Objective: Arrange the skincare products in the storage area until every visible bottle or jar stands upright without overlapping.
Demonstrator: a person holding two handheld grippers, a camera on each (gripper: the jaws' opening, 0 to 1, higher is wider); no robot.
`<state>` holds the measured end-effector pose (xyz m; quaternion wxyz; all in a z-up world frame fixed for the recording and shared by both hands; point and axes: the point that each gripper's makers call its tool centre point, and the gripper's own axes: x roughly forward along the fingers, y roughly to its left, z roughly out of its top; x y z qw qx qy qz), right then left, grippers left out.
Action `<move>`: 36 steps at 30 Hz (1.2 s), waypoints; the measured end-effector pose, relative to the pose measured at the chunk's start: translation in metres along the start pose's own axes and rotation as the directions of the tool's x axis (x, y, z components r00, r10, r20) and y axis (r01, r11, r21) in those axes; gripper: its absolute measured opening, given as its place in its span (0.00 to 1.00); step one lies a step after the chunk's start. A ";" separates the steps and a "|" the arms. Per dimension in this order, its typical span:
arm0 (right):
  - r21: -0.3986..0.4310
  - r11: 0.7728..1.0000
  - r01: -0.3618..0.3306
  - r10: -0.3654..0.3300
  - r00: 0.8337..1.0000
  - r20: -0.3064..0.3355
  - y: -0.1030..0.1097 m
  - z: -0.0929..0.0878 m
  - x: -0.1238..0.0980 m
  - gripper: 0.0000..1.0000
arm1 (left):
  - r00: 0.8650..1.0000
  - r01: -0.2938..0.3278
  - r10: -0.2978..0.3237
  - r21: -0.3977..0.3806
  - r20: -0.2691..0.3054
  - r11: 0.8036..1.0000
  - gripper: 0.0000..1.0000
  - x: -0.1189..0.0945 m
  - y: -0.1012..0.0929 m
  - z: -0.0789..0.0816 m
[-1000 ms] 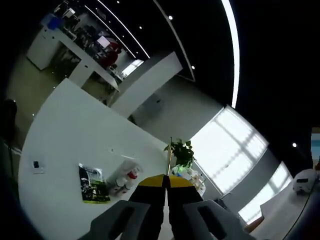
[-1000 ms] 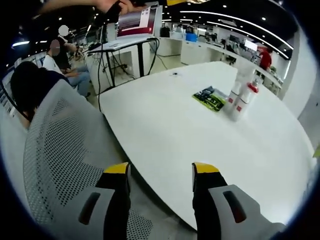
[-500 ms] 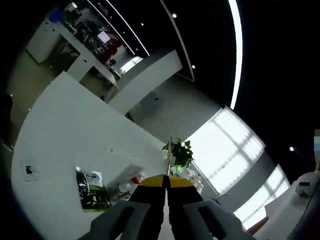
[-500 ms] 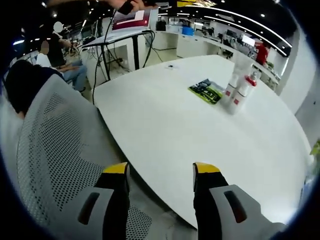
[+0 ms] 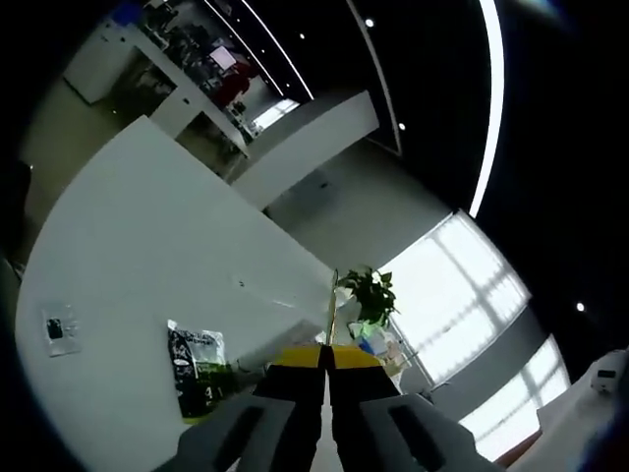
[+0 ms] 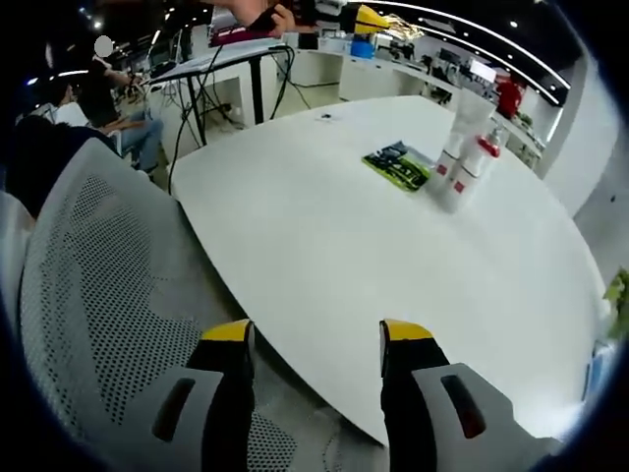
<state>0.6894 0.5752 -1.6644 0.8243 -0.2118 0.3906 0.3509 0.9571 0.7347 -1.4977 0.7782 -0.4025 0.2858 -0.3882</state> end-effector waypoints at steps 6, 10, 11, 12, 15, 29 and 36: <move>0.007 1.000 0.011 -0.011 1.000 -0.015 -0.002 -0.002 0.001 0.49 | 1.000 -0.018 0.018 -0.024 0.007 1.000 0.00 0.000 0.024 0.005; 0.013 1.000 0.013 -0.013 1.000 -0.026 -0.003 -0.004 0.002 0.49 | 1.000 -0.022 0.022 -0.040 0.019 0.999 0.00 0.000 0.035 0.008; 0.011 1.000 0.014 -0.014 0.999 -0.029 -0.003 -0.005 0.003 0.49 | 1.000 -0.024 0.025 -0.043 0.020 0.999 0.00 0.000 0.038 0.009; 0.007 1.000 0.014 -0.014 0.999 -0.034 -0.002 -0.006 0.003 0.49 | 1.000 -0.024 0.025 -0.045 0.018 0.999 0.00 0.001 0.040 0.010; 0.008 1.000 0.012 -0.012 0.999 -0.040 -0.002 -0.006 0.004 0.49 | 1.000 -0.030 0.030 -0.043 0.006 0.999 0.00 0.003 0.046 0.009; 0.008 1.000 0.018 -0.017 0.996 -0.082 -0.003 -0.014 0.007 0.49 | 0.999 -0.052 0.052 -0.093 0.006 0.994 0.00 0.014 0.085 0.011; 0.007 1.000 0.021 -0.020 0.994 -0.106 -0.004 -0.018 0.009 0.49 | 0.997 -0.079 0.079 -0.141 -0.005 0.987 0.00 0.022 0.104 0.001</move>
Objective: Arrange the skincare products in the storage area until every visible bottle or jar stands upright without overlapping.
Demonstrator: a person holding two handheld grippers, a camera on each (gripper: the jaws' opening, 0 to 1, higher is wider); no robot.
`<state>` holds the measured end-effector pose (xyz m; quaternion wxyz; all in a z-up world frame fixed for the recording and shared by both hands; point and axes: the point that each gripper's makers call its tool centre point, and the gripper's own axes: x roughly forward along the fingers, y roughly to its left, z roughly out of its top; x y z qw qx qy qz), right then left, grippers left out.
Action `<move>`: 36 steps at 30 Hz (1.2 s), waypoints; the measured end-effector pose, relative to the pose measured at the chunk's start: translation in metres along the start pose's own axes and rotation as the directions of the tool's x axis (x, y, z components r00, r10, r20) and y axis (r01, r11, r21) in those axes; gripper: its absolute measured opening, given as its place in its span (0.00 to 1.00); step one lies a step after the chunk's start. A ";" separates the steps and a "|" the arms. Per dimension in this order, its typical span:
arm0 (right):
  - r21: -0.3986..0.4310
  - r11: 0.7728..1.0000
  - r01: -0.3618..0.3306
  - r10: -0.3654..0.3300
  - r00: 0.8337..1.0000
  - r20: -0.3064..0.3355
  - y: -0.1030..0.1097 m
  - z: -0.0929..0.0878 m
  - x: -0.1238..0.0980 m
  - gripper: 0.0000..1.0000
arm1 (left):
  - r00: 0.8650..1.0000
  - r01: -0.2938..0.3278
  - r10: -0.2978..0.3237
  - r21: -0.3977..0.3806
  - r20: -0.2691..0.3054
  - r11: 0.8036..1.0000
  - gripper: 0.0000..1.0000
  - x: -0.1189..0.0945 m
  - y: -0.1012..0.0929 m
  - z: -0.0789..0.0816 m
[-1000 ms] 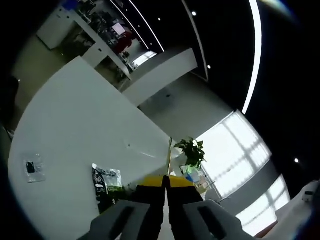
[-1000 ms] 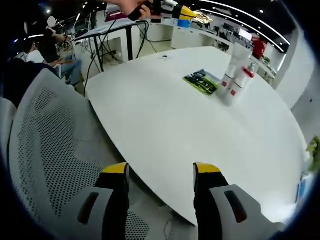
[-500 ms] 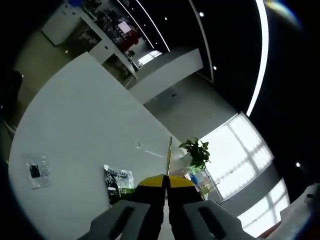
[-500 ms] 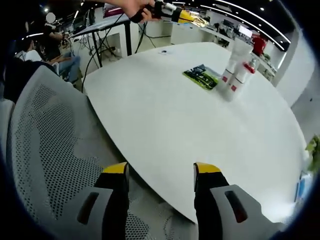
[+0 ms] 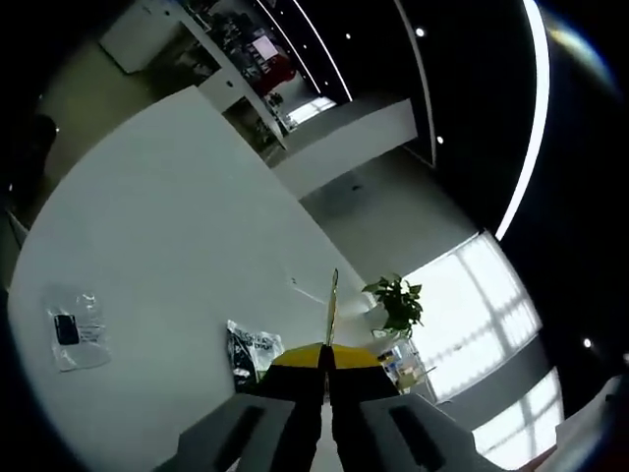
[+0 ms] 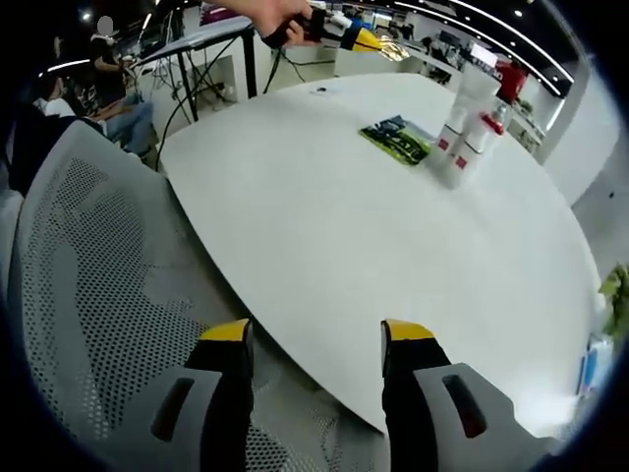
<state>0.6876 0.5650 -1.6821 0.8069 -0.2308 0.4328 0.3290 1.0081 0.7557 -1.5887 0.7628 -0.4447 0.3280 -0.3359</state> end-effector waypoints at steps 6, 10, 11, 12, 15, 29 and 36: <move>0.000 1.000 0.005 -0.005 1.000 -0.017 -0.001 -0.003 0.001 0.49 | 0.998 -0.064 0.063 -0.061 -0.017 0.996 0.00 0.008 0.025 -0.009; 0.000 1.000 0.007 -0.007 1.000 -0.030 -0.001 -0.005 0.003 0.49 | 0.996 -0.089 0.087 -0.099 -0.024 0.991 0.00 0.014 0.039 -0.014; 0.001 1.000 0.007 -0.007 0.999 -0.033 -0.001 -0.006 0.003 0.49 | 0.994 -0.106 0.104 -0.108 -0.028 0.988 0.00 0.017 0.045 -0.016; 0.003 1.000 0.007 -0.007 0.999 -0.035 -0.001 -0.006 0.003 0.49 | 0.994 -0.112 0.109 -0.111 -0.030 0.987 0.00 0.017 0.046 -0.017; 0.005 1.000 0.007 -0.007 0.999 -0.040 -0.002 -0.007 0.003 0.49 | 0.986 -0.164 0.159 -0.141 -0.047 0.976 0.00 0.022 0.063 -0.024; 0.018 1.000 0.017 -0.016 0.999 -0.051 -0.004 -0.009 0.004 0.49 | 0.957 -0.287 0.275 -0.185 -0.086 0.940 0.01 0.038 0.108 -0.026; 0.008 1.000 0.016 -0.015 0.998 -0.055 -0.004 -0.010 0.005 0.49 | 0.943 -0.328 0.315 -0.138 -0.108 0.935 0.02 0.042 0.124 -0.018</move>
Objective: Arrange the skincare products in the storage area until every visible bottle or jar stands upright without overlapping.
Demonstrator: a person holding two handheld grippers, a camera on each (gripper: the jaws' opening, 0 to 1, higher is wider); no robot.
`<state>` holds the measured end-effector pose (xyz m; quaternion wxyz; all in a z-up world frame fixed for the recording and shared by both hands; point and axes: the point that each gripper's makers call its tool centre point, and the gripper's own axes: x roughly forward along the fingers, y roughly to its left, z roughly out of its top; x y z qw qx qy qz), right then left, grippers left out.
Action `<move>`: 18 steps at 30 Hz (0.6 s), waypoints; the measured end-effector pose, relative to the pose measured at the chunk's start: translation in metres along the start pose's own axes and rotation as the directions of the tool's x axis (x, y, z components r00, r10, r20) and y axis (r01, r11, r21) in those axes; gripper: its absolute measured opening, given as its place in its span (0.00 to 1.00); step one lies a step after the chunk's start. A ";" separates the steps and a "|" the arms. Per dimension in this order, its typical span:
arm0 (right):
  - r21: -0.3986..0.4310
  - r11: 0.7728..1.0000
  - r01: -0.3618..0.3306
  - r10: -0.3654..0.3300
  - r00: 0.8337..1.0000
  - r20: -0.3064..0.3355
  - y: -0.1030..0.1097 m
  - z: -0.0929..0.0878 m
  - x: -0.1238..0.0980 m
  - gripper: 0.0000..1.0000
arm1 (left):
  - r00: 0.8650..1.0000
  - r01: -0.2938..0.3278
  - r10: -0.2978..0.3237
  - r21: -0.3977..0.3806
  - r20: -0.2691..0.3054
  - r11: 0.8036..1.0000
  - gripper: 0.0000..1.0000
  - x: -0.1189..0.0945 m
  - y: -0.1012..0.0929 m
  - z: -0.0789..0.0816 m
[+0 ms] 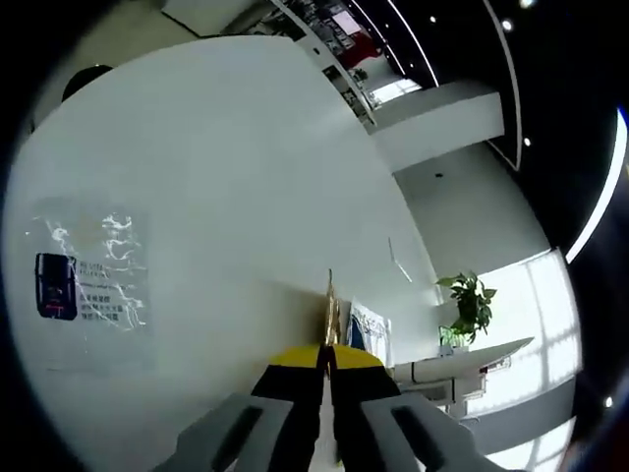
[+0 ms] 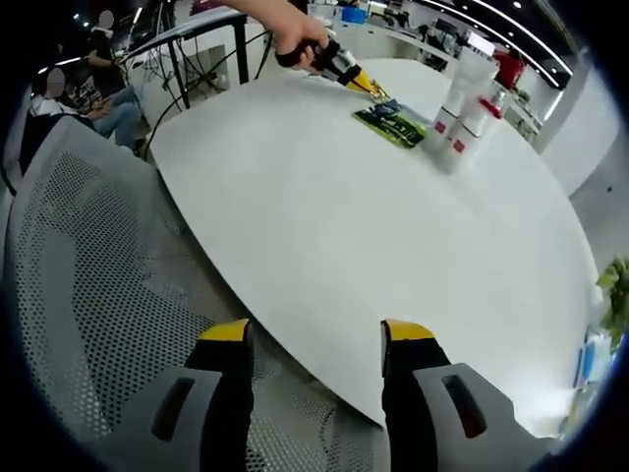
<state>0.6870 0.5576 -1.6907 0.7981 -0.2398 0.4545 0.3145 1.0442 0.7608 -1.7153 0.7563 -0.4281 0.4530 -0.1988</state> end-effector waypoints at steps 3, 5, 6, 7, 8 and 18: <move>-0.002 1.000 -0.002 0.002 1.000 0.000 0.000 0.000 0.000 0.49 | 1.000 -0.025 0.026 0.037 -0.014 0.999 0.03 -0.001 0.000 -0.003; -0.001 1.000 -0.003 0.003 1.000 -0.001 0.000 0.000 0.000 0.49 | 0.998 -0.056 0.058 0.068 -0.023 0.996 0.03 -0.002 0.003 -0.004; -0.002 1.000 -0.003 0.003 1.000 -0.002 0.000 0.000 0.000 0.49 | 0.997 -0.073 0.076 0.077 -0.030 0.994 0.04 -0.002 0.005 -0.004; -0.004 1.000 -0.002 0.002 1.000 -0.002 0.000 0.000 0.000 0.49 | 0.997 -0.066 0.069 0.091 -0.034 0.994 0.04 -0.002 0.003 -0.005; -0.004 1.000 -0.004 0.004 1.000 -0.004 0.001 0.000 0.000 0.49 | 0.996 -0.077 0.081 0.109 -0.038 0.991 0.04 -0.002 0.004 -0.005; -0.009 1.000 0.003 -0.003 1.000 -0.003 0.000 0.000 0.000 0.48 | 0.979 -0.167 0.183 0.160 -0.090 0.973 0.09 -0.007 0.000 -0.011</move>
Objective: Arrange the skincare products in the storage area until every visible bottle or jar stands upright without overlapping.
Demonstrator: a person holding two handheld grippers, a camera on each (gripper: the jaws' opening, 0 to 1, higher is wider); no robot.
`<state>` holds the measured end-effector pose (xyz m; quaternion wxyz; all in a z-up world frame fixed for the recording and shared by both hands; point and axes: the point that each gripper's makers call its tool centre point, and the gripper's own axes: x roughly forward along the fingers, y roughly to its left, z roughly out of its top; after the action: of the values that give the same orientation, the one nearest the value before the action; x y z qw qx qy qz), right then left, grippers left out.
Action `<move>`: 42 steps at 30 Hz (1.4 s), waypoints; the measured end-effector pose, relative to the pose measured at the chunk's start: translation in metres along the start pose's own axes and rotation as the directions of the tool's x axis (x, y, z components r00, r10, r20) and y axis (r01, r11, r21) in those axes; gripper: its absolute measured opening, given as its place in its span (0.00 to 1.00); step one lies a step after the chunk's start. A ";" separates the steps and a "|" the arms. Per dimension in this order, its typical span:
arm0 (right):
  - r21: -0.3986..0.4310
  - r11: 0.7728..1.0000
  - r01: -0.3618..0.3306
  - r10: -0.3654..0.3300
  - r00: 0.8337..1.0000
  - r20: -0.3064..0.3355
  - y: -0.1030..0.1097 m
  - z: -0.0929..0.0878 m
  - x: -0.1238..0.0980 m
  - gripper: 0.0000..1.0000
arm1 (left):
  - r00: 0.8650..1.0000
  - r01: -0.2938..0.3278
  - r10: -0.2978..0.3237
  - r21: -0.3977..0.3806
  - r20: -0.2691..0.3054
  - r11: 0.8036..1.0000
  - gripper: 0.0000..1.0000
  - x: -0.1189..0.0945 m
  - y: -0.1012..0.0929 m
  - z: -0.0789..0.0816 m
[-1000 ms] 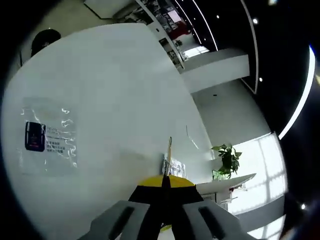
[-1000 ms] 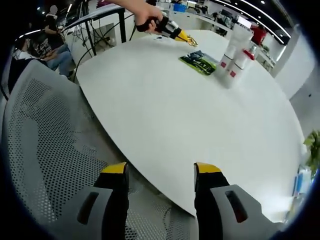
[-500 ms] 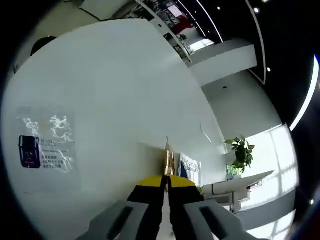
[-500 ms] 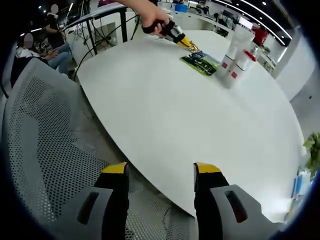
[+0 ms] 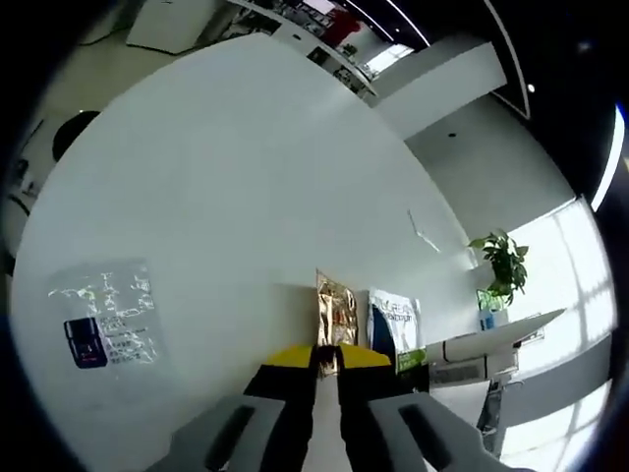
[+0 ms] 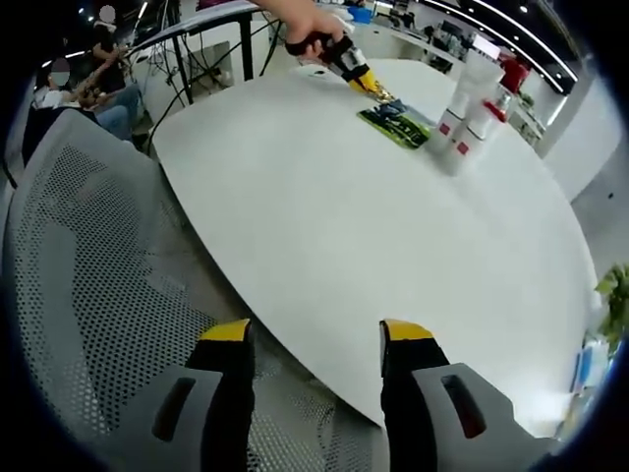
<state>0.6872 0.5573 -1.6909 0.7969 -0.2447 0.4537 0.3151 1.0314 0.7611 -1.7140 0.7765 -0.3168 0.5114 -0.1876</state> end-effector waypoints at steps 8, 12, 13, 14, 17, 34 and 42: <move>-0.007 1.000 0.014 -0.014 1.000 0.004 -0.002 0.001 -0.001 0.48 | 0.999 -0.039 0.039 0.005 0.004 0.999 0.24 -0.008 -0.003 0.004; -0.011 1.000 0.021 -0.021 1.000 0.008 -0.003 0.001 -0.001 0.47 | 0.998 -0.054 0.053 0.023 0.022 0.998 0.28 -0.016 -0.002 0.010; -0.012 1.000 0.022 -0.021 1.000 0.007 -0.003 0.001 -0.001 0.47 | 0.998 -0.051 0.050 0.031 0.033 0.998 0.27 -0.018 -0.002 0.012; -0.012 1.000 0.023 -0.023 1.000 0.006 -0.003 0.001 -0.002 0.47 | 0.998 -0.050 0.048 0.042 0.046 0.998 0.27 -0.022 -0.003 0.015; -0.012 1.000 0.027 -0.027 1.000 0.009 -0.004 0.001 -0.002 0.47 | 0.996 -0.055 0.047 0.101 0.079 0.993 0.27 -0.030 -0.005 0.025; -0.017 0.999 0.041 -0.041 0.999 -0.002 -0.006 -0.001 -0.001 0.47 | 0.891 -0.210 0.452 0.840 -0.047 0.501 0.63 -0.072 0.082 0.023; -0.025 0.999 0.048 -0.049 0.999 -0.013 -0.008 -0.002 0.000 0.47 | 0.906 -0.131 0.407 0.838 -0.115 0.529 0.63 -0.061 0.092 0.035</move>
<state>0.6912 0.5503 -1.6909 0.7981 -0.2677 0.4490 0.2997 1.0355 0.8761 -1.7254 0.7671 0.1919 0.5201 -0.3228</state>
